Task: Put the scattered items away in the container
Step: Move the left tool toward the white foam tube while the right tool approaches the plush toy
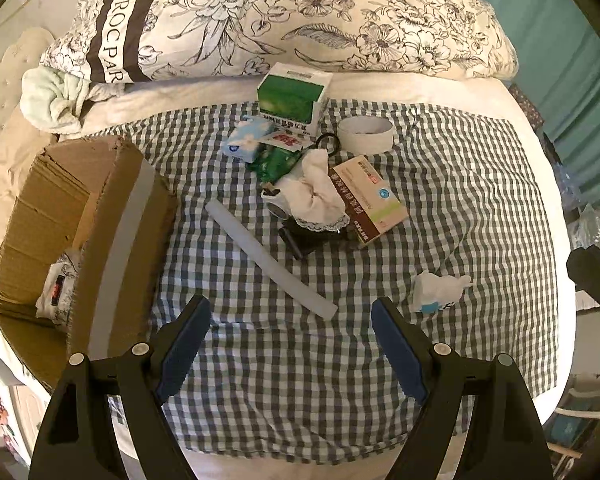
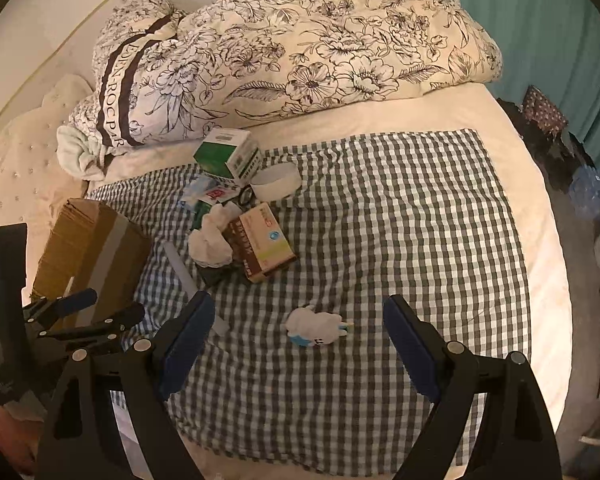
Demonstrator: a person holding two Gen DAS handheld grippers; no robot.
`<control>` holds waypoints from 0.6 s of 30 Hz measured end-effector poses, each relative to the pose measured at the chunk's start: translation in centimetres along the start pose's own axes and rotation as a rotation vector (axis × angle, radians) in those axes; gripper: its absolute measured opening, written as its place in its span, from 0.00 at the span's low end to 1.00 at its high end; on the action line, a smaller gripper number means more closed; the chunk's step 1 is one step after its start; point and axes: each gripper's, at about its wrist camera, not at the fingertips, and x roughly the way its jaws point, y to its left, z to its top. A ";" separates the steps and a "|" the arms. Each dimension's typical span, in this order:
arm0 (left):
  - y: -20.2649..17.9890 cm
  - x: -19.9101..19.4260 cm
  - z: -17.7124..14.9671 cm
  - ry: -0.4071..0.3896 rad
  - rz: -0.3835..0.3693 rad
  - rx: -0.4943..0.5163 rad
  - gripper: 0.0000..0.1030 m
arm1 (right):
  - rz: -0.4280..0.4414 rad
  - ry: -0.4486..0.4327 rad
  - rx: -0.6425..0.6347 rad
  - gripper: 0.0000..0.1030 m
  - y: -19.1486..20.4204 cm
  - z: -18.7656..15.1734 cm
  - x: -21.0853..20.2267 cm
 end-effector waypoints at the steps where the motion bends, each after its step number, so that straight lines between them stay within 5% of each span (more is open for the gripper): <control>1: -0.1 0.2 -0.1 -0.001 0.005 -0.010 0.83 | 0.003 0.006 -0.001 0.84 -0.2 0.0 0.3; 18: -0.2 8.8 -2.0 0.058 0.030 -0.159 0.83 | 0.000 0.175 -0.016 0.84 -1.2 -4.2 9.7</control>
